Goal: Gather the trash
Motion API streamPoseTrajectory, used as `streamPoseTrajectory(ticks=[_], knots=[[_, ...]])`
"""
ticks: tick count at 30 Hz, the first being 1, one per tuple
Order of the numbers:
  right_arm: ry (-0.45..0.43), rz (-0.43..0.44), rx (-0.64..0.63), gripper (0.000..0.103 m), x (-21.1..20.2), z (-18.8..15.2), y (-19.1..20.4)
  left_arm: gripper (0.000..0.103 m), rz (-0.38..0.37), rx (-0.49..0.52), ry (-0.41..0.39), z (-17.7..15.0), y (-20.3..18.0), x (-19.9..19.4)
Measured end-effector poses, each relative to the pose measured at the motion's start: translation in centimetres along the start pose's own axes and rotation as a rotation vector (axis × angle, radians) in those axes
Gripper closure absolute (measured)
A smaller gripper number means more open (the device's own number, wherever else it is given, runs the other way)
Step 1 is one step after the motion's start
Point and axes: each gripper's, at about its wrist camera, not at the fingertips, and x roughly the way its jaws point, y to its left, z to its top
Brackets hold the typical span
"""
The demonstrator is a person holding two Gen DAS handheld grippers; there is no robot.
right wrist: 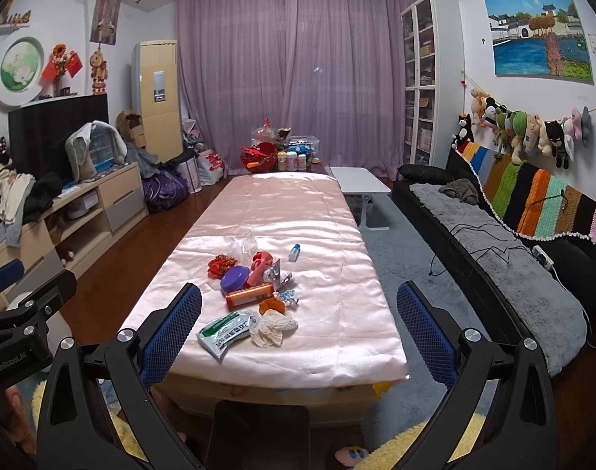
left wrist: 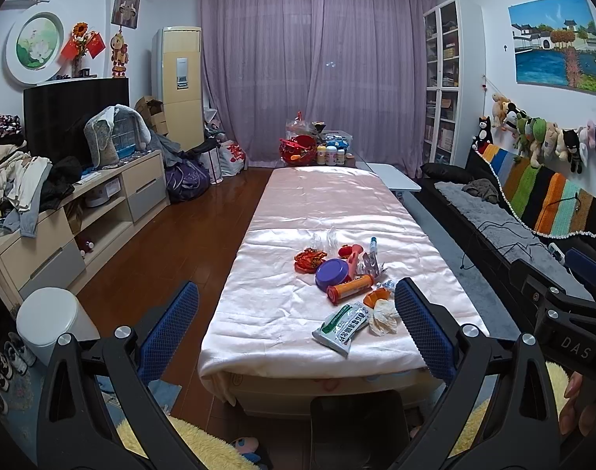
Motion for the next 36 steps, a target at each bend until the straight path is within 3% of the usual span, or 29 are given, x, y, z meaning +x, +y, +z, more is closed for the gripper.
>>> streamPoseTrajectory(ticks=[36], knots=[[-0.003, 0.004, 0.002, 0.003, -0.58, 0.76, -0.01, 0.008, 0.007, 0.002, 0.001, 0.71, 0.12, -0.59]])
